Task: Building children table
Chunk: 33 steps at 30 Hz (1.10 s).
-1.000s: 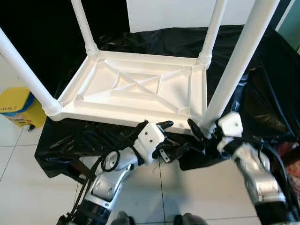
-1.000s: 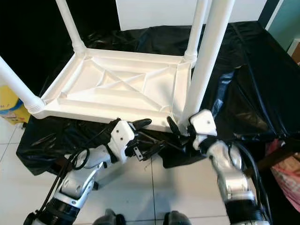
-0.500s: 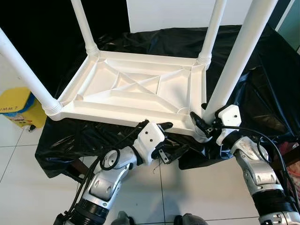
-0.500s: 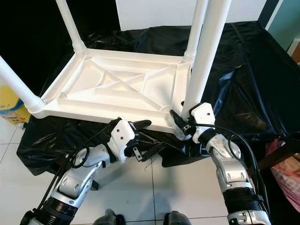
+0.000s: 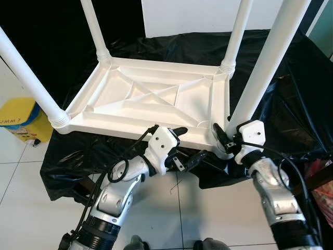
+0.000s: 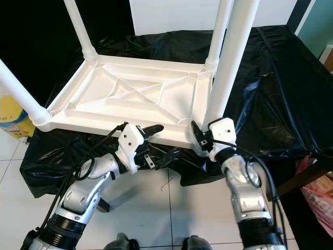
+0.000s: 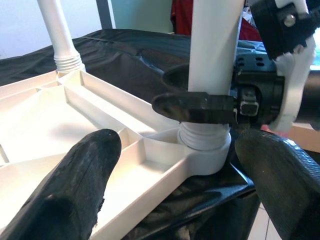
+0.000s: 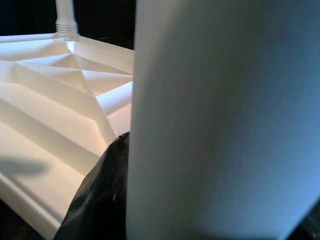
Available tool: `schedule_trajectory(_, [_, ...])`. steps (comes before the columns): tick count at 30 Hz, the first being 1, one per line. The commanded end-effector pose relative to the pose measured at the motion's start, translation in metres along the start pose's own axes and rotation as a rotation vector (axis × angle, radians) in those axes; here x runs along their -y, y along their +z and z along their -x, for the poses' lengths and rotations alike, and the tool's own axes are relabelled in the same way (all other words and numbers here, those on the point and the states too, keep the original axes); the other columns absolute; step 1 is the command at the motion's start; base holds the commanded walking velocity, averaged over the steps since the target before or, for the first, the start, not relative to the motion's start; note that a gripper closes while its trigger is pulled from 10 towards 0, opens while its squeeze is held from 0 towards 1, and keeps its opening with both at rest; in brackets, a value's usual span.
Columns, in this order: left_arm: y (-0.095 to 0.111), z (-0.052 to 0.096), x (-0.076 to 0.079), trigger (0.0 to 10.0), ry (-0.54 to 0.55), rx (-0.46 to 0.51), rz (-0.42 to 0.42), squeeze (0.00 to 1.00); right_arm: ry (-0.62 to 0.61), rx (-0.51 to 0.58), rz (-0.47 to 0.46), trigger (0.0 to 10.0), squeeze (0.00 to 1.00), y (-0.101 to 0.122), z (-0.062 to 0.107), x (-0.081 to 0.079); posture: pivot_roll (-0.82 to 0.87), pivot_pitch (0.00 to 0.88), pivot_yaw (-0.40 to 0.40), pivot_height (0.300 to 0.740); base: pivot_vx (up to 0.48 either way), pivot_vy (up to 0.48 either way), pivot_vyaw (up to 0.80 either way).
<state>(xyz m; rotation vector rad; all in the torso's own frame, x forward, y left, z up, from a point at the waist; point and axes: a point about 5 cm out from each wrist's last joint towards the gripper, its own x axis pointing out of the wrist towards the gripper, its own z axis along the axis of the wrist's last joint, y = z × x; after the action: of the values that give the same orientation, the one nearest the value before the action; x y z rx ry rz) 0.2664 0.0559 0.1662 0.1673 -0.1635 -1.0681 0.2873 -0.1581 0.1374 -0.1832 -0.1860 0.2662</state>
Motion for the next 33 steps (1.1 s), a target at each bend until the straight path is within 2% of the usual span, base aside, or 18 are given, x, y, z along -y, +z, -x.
schedule_trajectory(1, [-0.001, 0.0, -0.003, 10.0, 0.043, -0.005, 0.017, 0.0, 0.0, -0.124, 0.005, 10.0, 0.0, -0.022, 0.009, -0.009, -0.03, 0.093, 0.022, 0.74, 0.0, 0.0, 0.0])
schedule_trajectory(2, [-0.001, 0.0, -0.003, 10.0, 0.044, -0.005, 0.019, 0.0, -0.051, -0.131, -0.004, 10.0, 0.0, -0.023, 0.01, -0.01, -0.03, 0.092, 0.023, 0.74, 0.0, 0.0, 0.0])
schedule_trajectory(3, [-0.001, 0.0, -0.003, 10.0, 0.044, -0.005, 0.019, 0.0, -0.051, -0.131, -0.004, 10.0, 0.0, -0.023, 0.01, -0.01, -0.03, 0.092, 0.023, 0.74, 0.0, 0.0, 0.0])
schedule_trajectory(5, [0.0, 0.0, -0.008, 10.0, 0.071, 0.012, 0.042, 0.0, -0.158, -0.147, -0.009, 10.0, 0.0, -0.024, 0.01, -0.01, -0.03, 0.093, 0.027, 0.74, 0.0, 0.0, 0.0])
schedule_trajectory(10, [0.0, 0.001, -0.009, 10.0, 0.073, 0.012, 0.043, 0.0, -0.216, -0.152, -0.011, 10.0, 0.0, -0.025, 0.009, -0.01, -0.03, 0.092, 0.026, 0.74, 0.0, 0.0, 0.0])
schedule_trajectory(12, [0.0, 0.001, -0.009, 10.0, 0.069, 0.008, 0.038, 0.0, -0.338, -0.154, -0.032, 10.0, 0.0, -0.025, 0.008, -0.012, -0.02, 0.087, 0.027, 0.74, 0.0, 0.0, 0.0])
schedule_trajectory(15, [-0.001, 0.001, -0.009, 10.0, 0.065, 0.003, 0.037, 0.0, -0.398, -0.16, -0.044, 10.0, 0.0, -0.024, 0.006, -0.017, -0.02, 0.083, 0.028, 0.74, 0.0, 0.0, 0.0])
schedule_trajectory(21, [-0.001, 0.001, -0.009, 10.0, 0.061, -0.003, 0.03, 0.0, -0.401, -0.163, -0.048, 10.0, 0.0, -0.022, 0.004, -0.028, -0.02, 0.077, 0.03, 0.74, 0.0, 0.0, 0.0])
schedule_trajectory(30, [0.0, 0.0, -0.008, 10.0, 0.049, 0.001, 0.032, 0.0, -0.375, -0.108, -0.049, 10.0, 0.0, -0.015, 0.002, -0.031, -0.03, 0.065, 0.028, 0.74, 0.0, 0.0, 0.0])
schedule_trajectory(31, [0.0, -0.001, -0.008, 10.0, 0.053, 0.004, 0.025, 0.0, -0.373, -0.096, -0.035, 10.0, 0.82, -0.013, 0.002, -0.029, -0.03, 0.063, 0.028, 0.74, 0.0, 0.0, 0.0])
schedule_trajectory(33, [0.001, -0.001, -0.009, 10.0, 0.055, 0.006, 0.02, 0.0, -0.374, -0.088, -0.025, 10.0, 0.82, -0.011, 0.002, -0.028, -0.03, 0.063, 0.028, 0.74, 0.0, 0.0, 0.0])
